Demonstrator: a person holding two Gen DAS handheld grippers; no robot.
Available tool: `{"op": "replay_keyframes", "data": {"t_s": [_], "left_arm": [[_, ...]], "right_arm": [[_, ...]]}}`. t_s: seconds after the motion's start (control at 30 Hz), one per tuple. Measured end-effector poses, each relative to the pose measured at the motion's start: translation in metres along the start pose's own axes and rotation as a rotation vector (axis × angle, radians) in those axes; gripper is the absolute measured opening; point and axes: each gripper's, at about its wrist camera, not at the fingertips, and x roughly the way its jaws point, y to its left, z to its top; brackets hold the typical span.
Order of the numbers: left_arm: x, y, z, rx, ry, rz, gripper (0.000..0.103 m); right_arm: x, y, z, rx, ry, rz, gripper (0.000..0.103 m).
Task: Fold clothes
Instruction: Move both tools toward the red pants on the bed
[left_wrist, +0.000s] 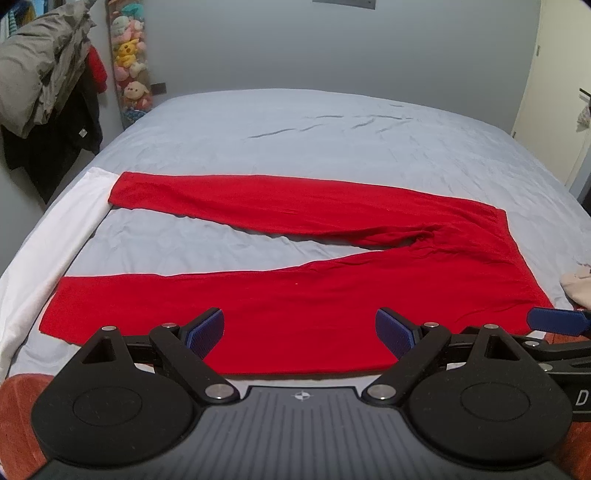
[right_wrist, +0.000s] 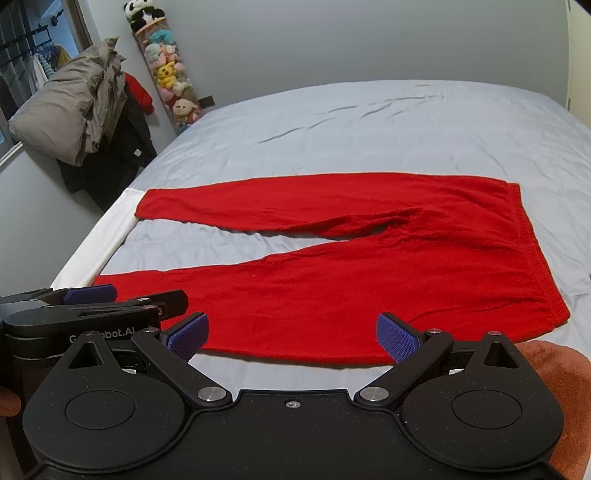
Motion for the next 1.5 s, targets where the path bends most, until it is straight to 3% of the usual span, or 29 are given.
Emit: {"op": "replay_keyframes", "data": {"t_s": [1.07, 1.33, 1.5], "left_arm": [[0.001, 0.000, -0.002, 0.009, 0.023, -0.017, 0.089], [0.008, 0.003, -0.005, 0.068, 0.053, -0.041, 0.089], [0.013, 0.003, -0.004, 0.173, 0.051, -0.038, 0.089]], "right_arm": [[0.002, 0.000, -0.001, -0.019, 0.020, -0.002, 0.097], [0.007, -0.008, -0.003, -0.041, 0.041, -0.036, 0.097], [0.011, -0.021, 0.003, -0.055, 0.067, -0.064, 0.097]]}}
